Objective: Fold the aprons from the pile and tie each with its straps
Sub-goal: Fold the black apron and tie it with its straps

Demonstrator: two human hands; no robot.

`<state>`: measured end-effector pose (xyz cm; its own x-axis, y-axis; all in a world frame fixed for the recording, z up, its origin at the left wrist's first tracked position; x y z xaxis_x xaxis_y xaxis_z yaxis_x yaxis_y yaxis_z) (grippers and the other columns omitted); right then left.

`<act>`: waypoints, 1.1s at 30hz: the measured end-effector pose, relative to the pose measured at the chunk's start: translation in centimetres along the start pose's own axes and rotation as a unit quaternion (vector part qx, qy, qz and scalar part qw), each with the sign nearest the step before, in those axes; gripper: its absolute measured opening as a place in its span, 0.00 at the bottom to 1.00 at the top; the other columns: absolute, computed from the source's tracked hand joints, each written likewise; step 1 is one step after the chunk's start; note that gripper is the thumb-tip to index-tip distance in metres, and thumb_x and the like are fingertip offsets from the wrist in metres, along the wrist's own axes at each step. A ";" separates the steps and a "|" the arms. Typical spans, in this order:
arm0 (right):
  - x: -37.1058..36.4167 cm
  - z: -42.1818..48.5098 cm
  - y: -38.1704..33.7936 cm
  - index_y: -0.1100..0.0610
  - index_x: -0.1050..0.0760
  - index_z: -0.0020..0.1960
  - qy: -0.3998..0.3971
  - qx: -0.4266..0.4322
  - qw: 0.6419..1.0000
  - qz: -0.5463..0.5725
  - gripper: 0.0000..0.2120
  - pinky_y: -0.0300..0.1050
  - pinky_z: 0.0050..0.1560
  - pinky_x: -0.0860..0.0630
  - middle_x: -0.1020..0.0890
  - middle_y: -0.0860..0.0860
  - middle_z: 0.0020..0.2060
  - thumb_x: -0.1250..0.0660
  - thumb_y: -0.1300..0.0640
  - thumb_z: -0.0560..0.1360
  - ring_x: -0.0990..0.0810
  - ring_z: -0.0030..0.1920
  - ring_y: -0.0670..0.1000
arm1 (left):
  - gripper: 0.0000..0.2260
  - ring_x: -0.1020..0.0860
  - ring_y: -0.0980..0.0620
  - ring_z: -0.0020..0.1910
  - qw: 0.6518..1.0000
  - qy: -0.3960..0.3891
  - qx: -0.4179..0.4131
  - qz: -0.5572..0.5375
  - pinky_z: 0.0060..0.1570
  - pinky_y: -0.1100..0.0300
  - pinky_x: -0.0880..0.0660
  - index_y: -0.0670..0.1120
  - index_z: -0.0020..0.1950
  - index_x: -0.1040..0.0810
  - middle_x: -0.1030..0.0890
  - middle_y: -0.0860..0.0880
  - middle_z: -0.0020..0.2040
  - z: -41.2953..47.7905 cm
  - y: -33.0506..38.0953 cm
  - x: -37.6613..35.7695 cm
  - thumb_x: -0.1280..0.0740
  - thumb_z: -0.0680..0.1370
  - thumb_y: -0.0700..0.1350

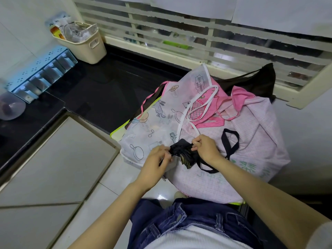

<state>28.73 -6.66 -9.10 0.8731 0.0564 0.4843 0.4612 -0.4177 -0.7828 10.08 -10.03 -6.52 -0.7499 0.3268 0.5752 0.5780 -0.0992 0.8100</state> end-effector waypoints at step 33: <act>-0.7 -0.6 -4.5 0.48 0.28 0.42 -0.085 0.148 0.985 -0.006 0.12 0.44 0.50 0.22 0.20 0.44 0.34 0.41 0.64 0.79 0.21 0.41 0.45 | 0.08 0.35 0.61 0.29 0.985 -0.033 0.098 -0.135 0.32 0.69 0.38 0.48 0.42 0.29 0.31 0.54 0.31 3.9 -0.8 -3.8 0.39 0.80 0.40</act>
<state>25.96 -5.38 -5.61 0.8692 0.2221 0.4419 0.4763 -0.1355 -0.8688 13.71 -7.50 -9.77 -0.8664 0.3773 0.3272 0.4155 0.1810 0.8914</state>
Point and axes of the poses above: each hand's wrist, its own z-axis towards the middle knuckle, its own x-axis out of the back of the hand, y = z × x, the point moved 6 cm from there along z, towards the middle knuckle
